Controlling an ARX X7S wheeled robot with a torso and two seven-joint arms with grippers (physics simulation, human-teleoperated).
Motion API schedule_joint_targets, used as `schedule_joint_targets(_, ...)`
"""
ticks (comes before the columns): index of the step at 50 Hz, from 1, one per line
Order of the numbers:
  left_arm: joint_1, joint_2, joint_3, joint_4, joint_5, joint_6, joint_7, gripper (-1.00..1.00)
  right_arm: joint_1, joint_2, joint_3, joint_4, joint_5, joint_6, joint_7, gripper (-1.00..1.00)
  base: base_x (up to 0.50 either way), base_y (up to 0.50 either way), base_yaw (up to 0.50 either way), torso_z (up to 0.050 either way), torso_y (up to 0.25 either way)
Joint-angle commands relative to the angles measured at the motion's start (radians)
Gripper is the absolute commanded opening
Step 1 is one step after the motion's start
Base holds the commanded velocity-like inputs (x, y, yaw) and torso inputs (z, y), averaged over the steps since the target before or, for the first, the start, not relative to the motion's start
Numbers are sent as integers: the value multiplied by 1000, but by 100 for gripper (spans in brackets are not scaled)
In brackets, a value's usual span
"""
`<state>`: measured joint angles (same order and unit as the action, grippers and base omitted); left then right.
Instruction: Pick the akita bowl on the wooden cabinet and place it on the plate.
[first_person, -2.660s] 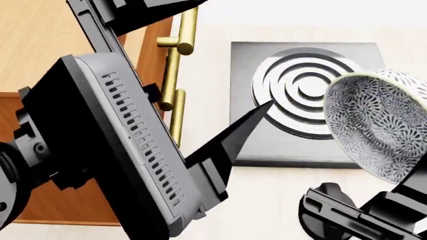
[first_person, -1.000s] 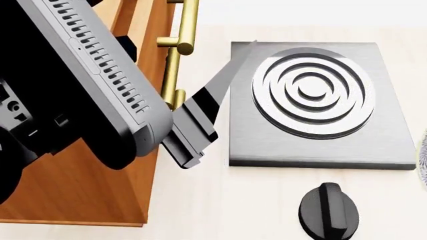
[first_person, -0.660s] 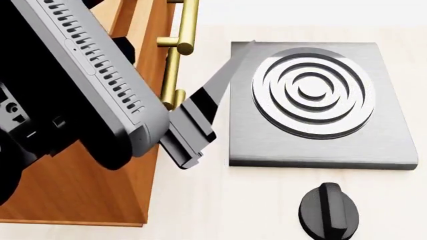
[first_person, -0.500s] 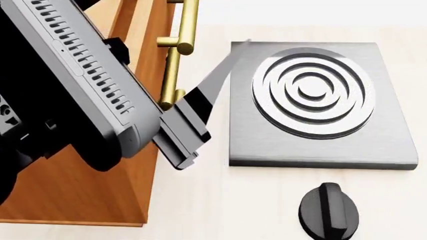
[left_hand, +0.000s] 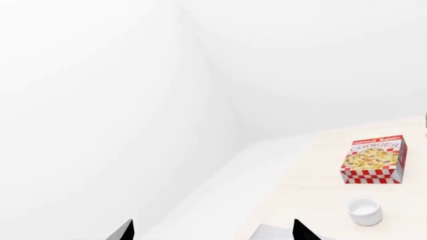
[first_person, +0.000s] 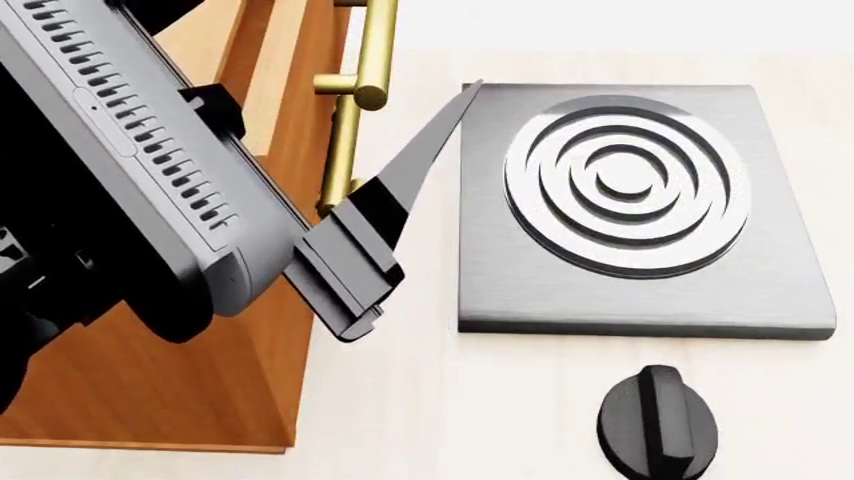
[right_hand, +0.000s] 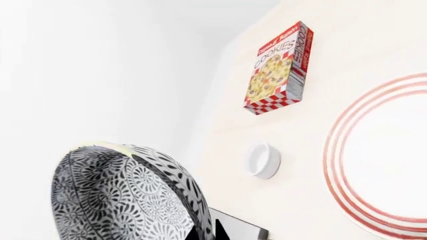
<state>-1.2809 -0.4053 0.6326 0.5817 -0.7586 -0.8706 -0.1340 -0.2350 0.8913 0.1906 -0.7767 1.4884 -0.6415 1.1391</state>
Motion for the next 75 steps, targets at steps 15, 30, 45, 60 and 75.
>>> schedule_joint_targets(15,25,-6,5,-9,1,23,-3,100,65,38,3,135,107,53,-18,-100,0,0,0,0,0)
schedule_joint_targets(30,43,-15,2,-12,2,39,-5,100,52,-6,54,133,161,16,29,-100,0,0,0,0,1)
schedule_joint_targets(45,48,-19,5,-18,3,47,-5,100,92,8,48,185,170,32,41,-100,0,0,0,0,0)
schedule_joint_targets(60,50,-16,11,-28,5,57,-5,100,108,51,25,259,151,78,46,-100,0,0,0,1,1)
schedule_joint_targets(75,68,-25,17,-31,12,71,-6,100,177,67,-45,407,186,142,7,-100,0,0,0,0,0)
